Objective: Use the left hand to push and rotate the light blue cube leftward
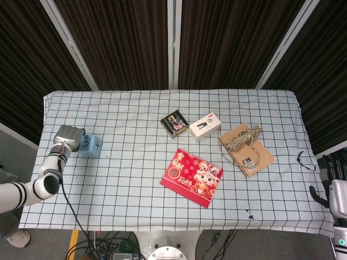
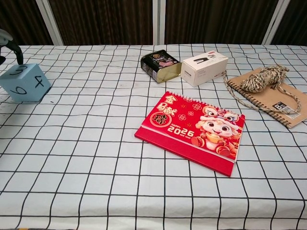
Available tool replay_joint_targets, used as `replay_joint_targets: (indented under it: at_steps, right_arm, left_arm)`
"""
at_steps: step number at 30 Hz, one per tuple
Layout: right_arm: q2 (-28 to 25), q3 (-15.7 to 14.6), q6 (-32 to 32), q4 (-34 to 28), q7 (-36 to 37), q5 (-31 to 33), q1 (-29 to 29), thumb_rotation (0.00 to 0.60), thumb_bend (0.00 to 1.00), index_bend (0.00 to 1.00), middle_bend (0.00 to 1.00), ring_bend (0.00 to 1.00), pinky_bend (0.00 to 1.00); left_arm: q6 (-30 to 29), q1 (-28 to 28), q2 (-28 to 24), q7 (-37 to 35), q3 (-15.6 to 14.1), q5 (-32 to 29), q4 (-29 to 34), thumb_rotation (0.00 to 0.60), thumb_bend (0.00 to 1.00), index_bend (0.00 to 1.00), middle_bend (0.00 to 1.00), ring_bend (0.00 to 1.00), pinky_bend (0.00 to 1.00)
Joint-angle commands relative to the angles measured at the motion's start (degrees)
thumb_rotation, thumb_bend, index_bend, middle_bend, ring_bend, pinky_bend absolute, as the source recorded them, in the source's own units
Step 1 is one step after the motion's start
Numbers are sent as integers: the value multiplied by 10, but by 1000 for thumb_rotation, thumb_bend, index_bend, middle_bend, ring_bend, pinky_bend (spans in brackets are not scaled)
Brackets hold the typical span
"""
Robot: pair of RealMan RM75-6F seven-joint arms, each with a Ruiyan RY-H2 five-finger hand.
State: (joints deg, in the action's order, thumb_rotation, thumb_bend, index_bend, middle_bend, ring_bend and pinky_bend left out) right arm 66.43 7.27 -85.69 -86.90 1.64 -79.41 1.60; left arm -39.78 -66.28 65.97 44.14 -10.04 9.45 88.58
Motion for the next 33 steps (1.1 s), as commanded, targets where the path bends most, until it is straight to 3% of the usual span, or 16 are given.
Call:
replay_joint_targets:
  at_steps: [1,11,16,19,22,24,26,28,29,31,33]
  right_arm:
    - [0,0,0,-1,-1,0,0,600,229,0,0,0,0]
    - [0,0,1,-3,-2,0,1,600,233,0,0,0,0]
    - [-3,1,-3,-4,0,-1,0,600,234,0,0,0,0]
    - [-6,2,-5,-3,8,0,-2,600,234,0,0,0,0]
    - [-8,5,-6,2,18,3,-4,600,234,0,0,0,0]
    - [-9,6,-8,6,22,4,-5,600,234,0,0,0,0]
    - [-8,5,-9,11,25,2,-6,600,234,0,0,0,0]
    - [-8,1,-11,16,24,-3,-8,600,230,0,0,0,0]
    - [-6,-3,-14,23,23,-8,-9,600,221,0,0,0,0]
    - [0,-8,-20,33,23,-13,-14,600,202,0,0,0,0]
    - [4,-12,-27,40,28,-17,-19,600,188,0,0,0,0]
  left_arm:
    - [0,-1,-2,-4,-3,2,3,600,698,233,844,907,822]
    - [-6,-2,-6,-24,-9,13,3,600,702,225,844,907,822]
    - [-54,20,-29,-58,6,69,35,600,688,201,831,898,817]
    - [-155,74,-62,-116,23,170,99,600,630,208,815,884,798]
    - [-364,199,-58,-244,28,376,136,600,545,232,759,838,761]
    - [-480,272,-32,-305,13,485,109,600,457,224,643,715,715]
    - [-573,343,6,-356,-3,562,58,600,310,193,309,325,572]
    - [-616,391,29,-388,-16,599,19,600,191,158,69,65,360]
    - [-635,417,41,-403,-22,615,-3,600,108,138,6,3,223]
    - [-655,456,58,-420,-29,633,-37,600,26,126,0,0,123]
    - [-662,481,68,-432,-32,643,-56,600,0,122,0,0,90]
